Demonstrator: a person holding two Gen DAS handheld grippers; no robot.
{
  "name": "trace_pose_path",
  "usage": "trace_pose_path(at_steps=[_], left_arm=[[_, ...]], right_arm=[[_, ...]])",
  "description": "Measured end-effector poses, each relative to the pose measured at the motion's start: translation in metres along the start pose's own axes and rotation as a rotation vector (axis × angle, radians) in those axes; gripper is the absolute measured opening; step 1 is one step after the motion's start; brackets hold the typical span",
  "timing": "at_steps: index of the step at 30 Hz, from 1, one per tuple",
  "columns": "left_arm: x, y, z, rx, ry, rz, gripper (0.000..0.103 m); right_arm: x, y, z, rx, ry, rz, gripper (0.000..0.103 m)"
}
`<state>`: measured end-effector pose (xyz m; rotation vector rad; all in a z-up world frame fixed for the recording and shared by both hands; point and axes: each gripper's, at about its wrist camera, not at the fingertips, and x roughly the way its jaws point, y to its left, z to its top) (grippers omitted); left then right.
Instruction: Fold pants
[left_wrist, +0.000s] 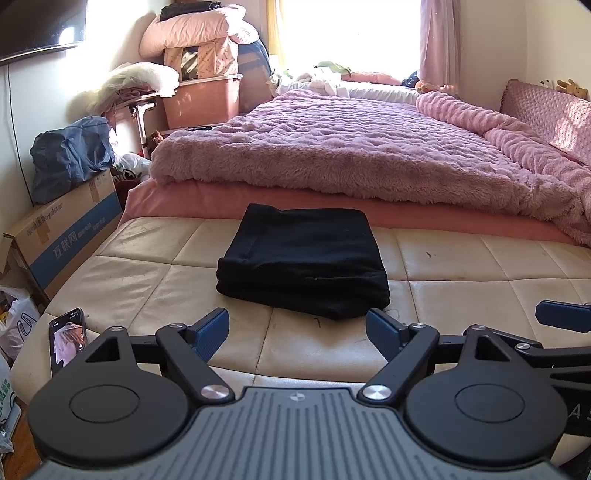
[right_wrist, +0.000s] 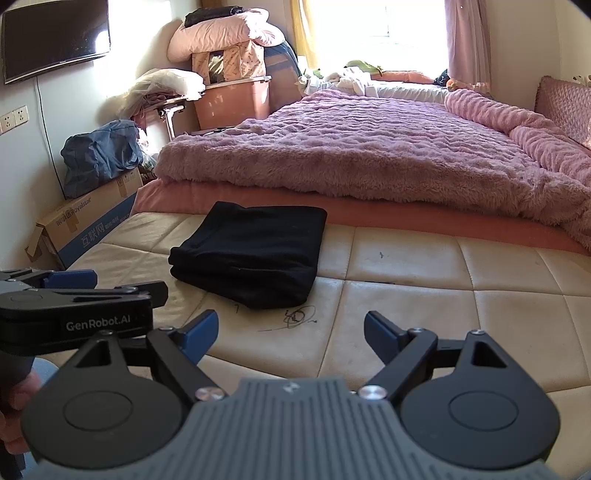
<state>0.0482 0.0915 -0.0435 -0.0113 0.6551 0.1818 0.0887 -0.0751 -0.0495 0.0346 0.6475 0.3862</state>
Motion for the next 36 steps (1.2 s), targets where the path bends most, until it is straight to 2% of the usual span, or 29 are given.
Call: trace_pose_path(at_steps=[36], left_arm=[[0.0001, -0.0084, -0.0023, -0.014, 0.009, -0.005, 0.098]], right_arm=[[0.0001, 0.0022, 0.0004, 0.013, 0.001, -0.008, 0.082]])
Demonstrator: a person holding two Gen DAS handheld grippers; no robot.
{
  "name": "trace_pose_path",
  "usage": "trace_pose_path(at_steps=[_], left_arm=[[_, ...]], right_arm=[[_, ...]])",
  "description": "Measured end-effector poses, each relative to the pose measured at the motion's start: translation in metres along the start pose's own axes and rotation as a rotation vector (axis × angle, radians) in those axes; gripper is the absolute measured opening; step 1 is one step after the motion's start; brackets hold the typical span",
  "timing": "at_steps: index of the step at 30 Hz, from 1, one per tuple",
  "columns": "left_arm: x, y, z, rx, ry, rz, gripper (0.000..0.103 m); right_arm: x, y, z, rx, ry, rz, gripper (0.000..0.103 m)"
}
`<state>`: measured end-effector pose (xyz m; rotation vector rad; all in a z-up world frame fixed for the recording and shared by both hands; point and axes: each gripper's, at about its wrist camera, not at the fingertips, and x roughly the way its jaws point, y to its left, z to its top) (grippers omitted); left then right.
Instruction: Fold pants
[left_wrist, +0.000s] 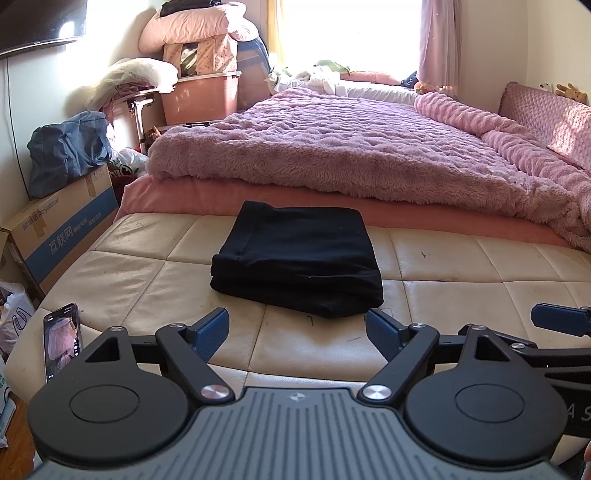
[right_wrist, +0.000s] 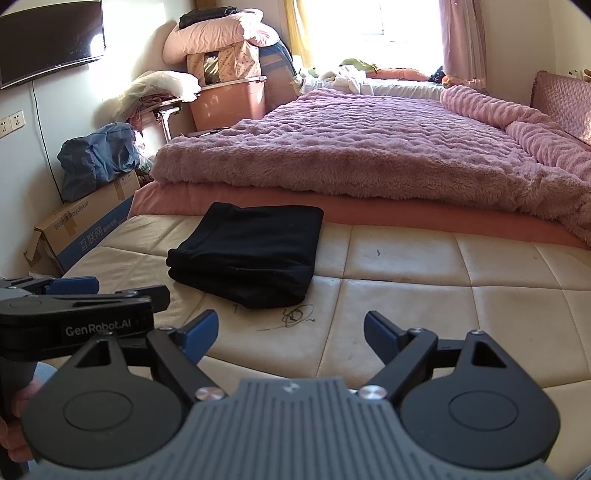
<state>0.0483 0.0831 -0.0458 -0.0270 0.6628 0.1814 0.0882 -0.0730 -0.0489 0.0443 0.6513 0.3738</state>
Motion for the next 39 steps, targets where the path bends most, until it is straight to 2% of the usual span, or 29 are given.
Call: trace_pose_path(at_steps=[16, 26, 39], left_arm=[[-0.0038, -0.0011, 0.0035, -0.002, -0.001, 0.004, 0.098], [-0.0080, -0.0031, 0.0042, 0.006, -0.023, 0.046, 0.097], [-0.0072, -0.0023, 0.0054, 0.003, -0.025, 0.038, 0.097]], right_arm=[[-0.0015, 0.0012, 0.0002, -0.003, -0.005, 0.000, 0.082], [-0.0034, 0.0007, 0.0008, 0.001, -0.008, -0.001, 0.082], [-0.0035, -0.0005, 0.0000, 0.007, -0.006, 0.000, 0.082]])
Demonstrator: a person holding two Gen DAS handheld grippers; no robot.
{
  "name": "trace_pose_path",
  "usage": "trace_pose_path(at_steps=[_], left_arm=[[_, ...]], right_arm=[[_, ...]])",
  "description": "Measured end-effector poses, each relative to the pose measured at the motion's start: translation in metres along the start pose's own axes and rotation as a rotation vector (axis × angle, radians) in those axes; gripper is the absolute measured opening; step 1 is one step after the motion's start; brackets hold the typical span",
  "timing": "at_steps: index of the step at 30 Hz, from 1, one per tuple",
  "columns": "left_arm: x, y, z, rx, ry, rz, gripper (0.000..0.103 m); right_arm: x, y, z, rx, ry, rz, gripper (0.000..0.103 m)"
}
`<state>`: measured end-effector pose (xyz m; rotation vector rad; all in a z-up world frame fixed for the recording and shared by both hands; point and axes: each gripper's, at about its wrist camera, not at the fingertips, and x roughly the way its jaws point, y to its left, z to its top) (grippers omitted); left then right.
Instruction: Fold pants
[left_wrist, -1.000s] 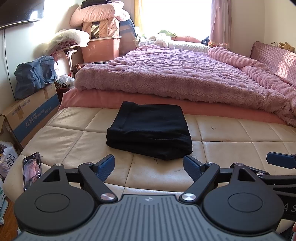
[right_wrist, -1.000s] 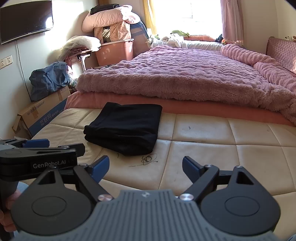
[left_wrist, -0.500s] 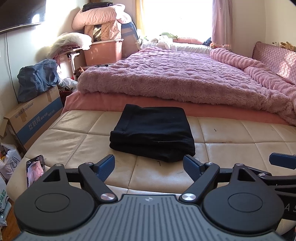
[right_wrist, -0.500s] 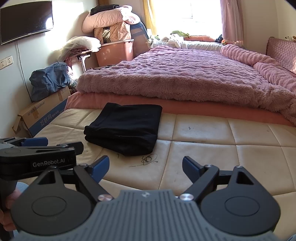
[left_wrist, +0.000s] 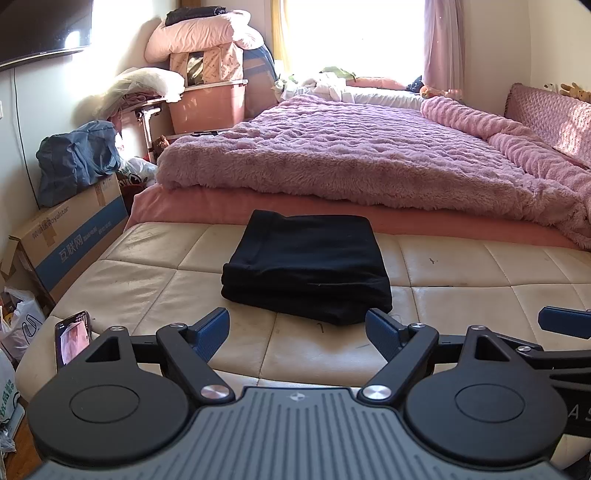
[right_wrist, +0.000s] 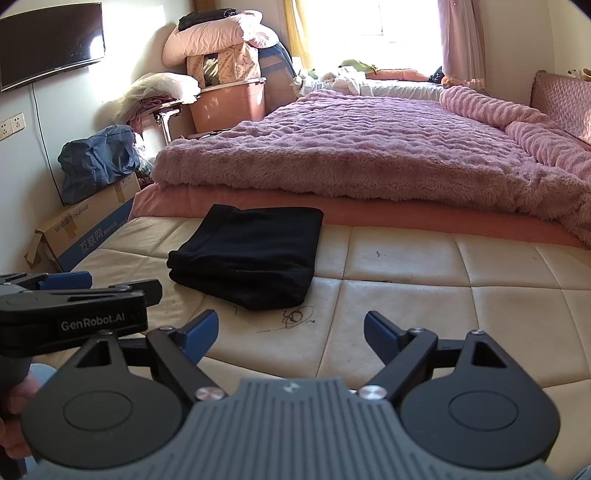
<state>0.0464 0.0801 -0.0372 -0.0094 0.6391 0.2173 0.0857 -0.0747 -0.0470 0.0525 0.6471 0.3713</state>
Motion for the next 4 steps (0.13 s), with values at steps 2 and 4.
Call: trace_pose_path(at_steps=[2, 4], left_arm=[[-0.0002, 0.0001, -0.0004, 0.000, -0.002, -0.004, 0.097], [0.0005, -0.0010, -0.0005, 0.003, -0.004, -0.003, 0.097]], right_arm=[[0.0003, -0.0001, 0.0000, 0.002, 0.002, 0.001, 0.082], [0.0005, -0.0004, -0.0005, 0.003, 0.004, 0.001, 0.082]])
